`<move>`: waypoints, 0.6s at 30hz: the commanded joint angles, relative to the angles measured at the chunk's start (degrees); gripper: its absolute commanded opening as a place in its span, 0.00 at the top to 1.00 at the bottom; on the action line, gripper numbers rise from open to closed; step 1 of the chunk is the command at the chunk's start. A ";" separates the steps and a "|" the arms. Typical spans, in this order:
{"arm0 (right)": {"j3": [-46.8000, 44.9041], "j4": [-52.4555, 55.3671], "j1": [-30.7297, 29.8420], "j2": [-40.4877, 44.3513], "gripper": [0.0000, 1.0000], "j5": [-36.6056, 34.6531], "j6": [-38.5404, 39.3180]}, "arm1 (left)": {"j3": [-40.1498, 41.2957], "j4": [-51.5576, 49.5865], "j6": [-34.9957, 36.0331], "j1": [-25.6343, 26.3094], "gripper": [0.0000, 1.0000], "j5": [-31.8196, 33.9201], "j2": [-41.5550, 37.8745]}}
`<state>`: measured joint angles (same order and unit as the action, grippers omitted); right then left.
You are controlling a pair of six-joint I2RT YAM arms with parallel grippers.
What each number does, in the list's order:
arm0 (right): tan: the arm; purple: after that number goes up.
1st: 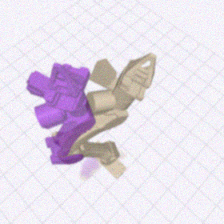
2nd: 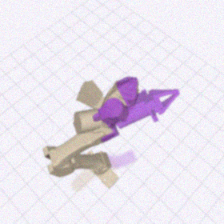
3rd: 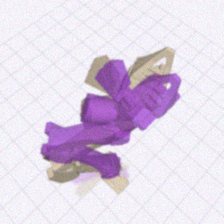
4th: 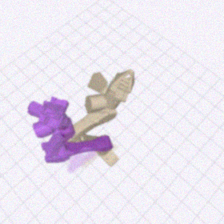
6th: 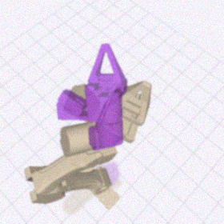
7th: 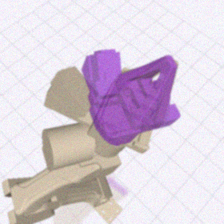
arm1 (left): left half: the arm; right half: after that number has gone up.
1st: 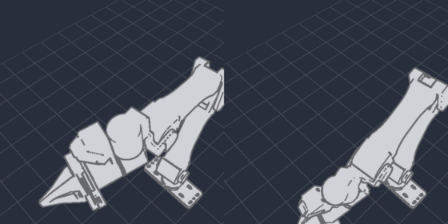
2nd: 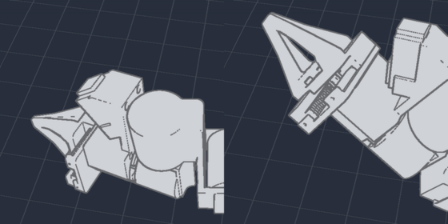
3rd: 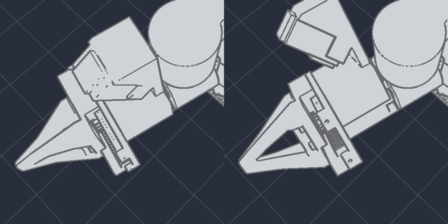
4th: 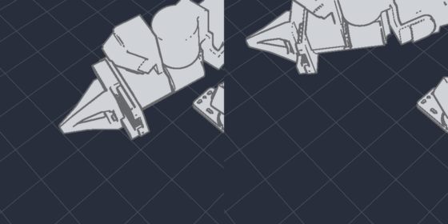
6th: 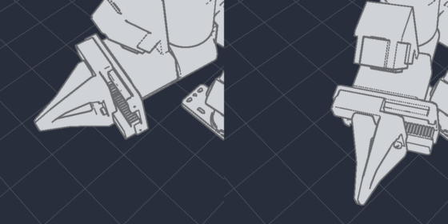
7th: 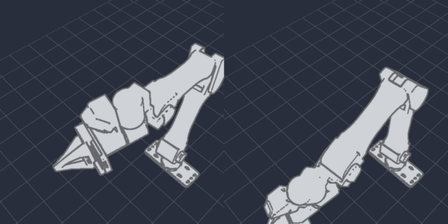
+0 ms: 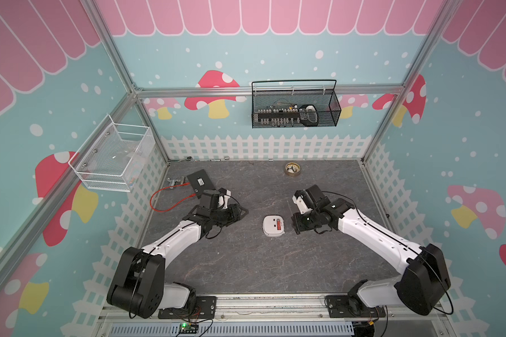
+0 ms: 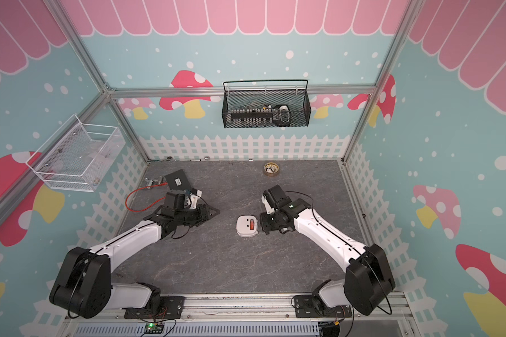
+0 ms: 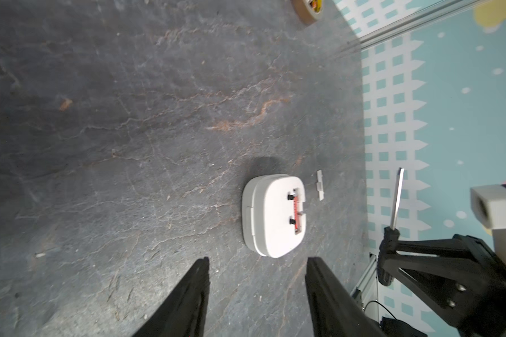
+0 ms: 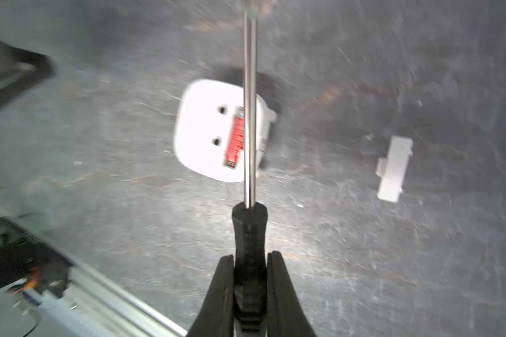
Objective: Remove the battery from the alarm
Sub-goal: Pick up the screwdriver from the center of the board.
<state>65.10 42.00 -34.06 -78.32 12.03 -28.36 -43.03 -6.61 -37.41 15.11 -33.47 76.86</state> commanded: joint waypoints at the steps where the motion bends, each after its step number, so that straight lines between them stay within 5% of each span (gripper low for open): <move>1: 3.09 1.92 0.20 0.35 1.00 17.94 8.47 | -1.50 4.80 1.64 -1.35 0.42 -10.71 -4.86; 5: 3.73 -2.59 0.15 -0.45 1.00 29.53 11.86 | 1.23 16.52 -4.03 -1.75 0.41 -17.69 -10.20; 11: 3.60 -8.70 0.12 -3.03 1.00 37.19 11.87 | 5.89 32.22 -15.18 -1.75 0.38 -22.36 -13.92; 18: 2.31 -16.03 -0.26 -3.84 1.00 44.77 9.81 | 8.57 36.29 -17.88 -1.10 0.37 -21.40 -13.84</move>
<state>68.23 31.05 -34.13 -81.71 50.50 -18.41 -35.14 24.53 -52.36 13.72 -53.58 63.07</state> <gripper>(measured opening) 0.156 0.626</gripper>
